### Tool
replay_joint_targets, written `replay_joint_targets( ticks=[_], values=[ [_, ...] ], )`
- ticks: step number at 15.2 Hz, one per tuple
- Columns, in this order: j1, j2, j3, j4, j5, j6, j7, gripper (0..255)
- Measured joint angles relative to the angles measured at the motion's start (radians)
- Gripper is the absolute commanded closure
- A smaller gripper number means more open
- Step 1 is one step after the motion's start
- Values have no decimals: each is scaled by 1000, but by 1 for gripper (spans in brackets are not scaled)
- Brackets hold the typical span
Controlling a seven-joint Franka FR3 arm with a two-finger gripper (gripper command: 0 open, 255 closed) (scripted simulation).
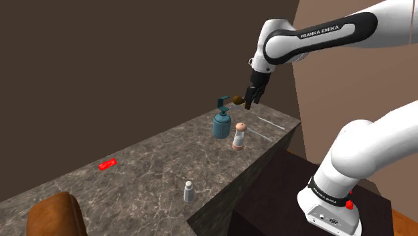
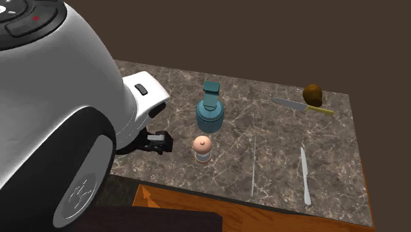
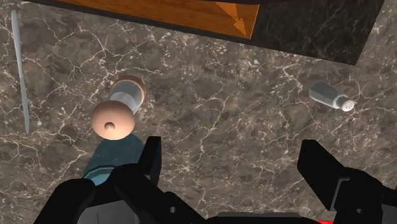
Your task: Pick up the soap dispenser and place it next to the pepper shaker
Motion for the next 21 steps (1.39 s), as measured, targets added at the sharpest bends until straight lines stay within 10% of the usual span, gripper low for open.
replay_joint_targets(
  ticks=[21],
  values=[
    [-65,717,-97,298,108,661,-159,0]
  ],
)
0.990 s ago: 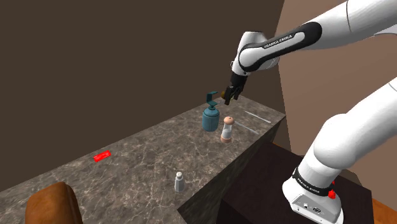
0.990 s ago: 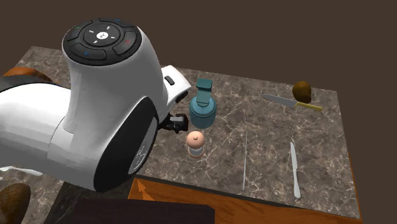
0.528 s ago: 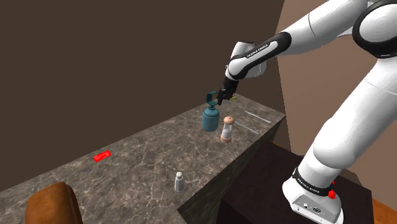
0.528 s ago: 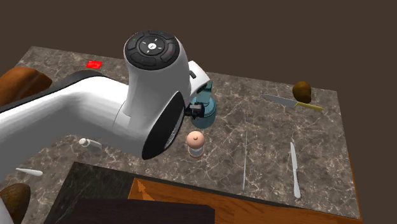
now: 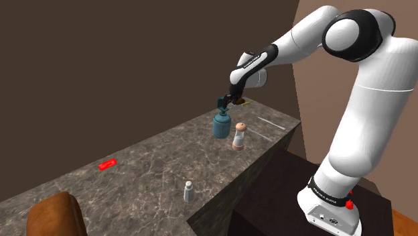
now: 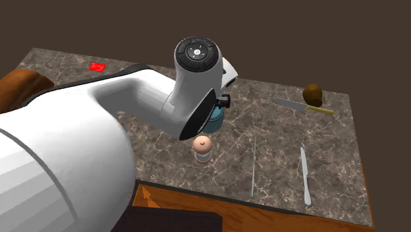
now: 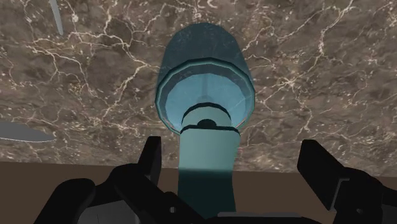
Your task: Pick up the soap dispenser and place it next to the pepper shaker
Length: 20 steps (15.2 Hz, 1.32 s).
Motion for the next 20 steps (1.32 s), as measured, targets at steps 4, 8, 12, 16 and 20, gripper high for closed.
replay_joint_targets(
  ticks=[4,8,12,16,20],
  values=[
    [-15,73,8,34,35,49,-32,0],
    [-19,124,20,49,55,85,-44,0],
    [-22,134,22,53,60,90,-48,0],
    [-22,134,22,54,60,90,-48,255],
    [-22,134,22,54,60,90,-48,255]
  ],
)
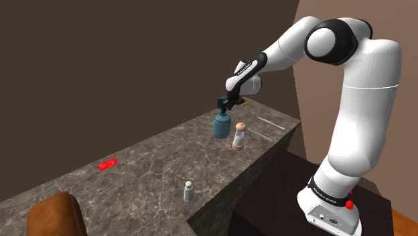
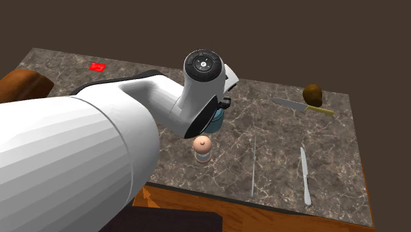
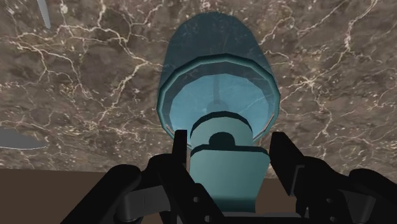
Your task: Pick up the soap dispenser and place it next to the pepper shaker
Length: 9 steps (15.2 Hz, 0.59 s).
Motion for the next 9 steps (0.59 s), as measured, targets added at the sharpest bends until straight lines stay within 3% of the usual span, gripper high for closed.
replay_joint_targets(
  ticks=[9],
  values=[
    [5,-17,-6,4,-12,-23,11,255]
  ],
)
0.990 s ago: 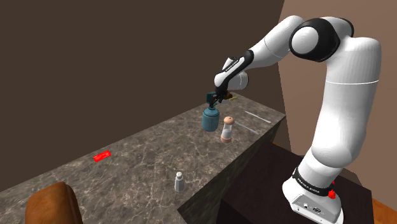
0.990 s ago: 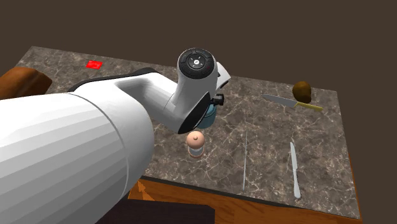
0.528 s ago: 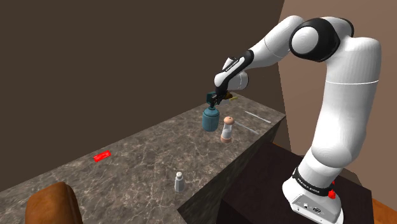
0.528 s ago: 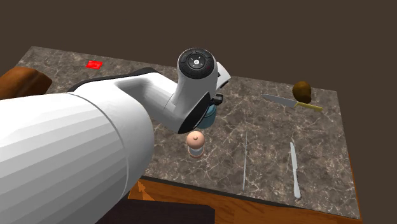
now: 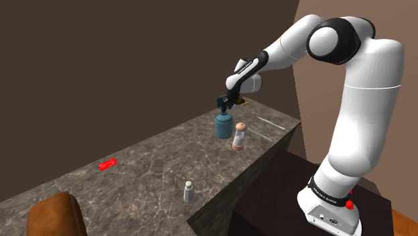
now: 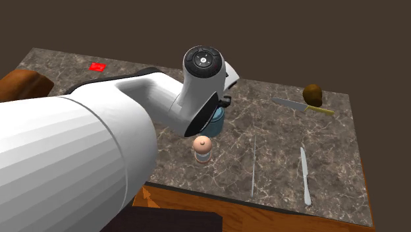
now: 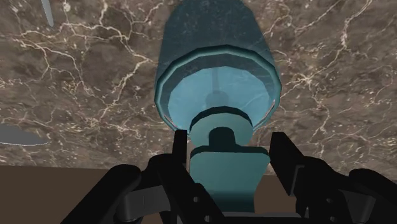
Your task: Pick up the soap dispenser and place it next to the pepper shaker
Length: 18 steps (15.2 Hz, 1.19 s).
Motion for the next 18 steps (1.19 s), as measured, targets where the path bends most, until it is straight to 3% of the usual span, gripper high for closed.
replay_joint_targets(
  ticks=[18],
  values=[
    [20,-157,-33,62,-89,-215,74,255]
  ],
)
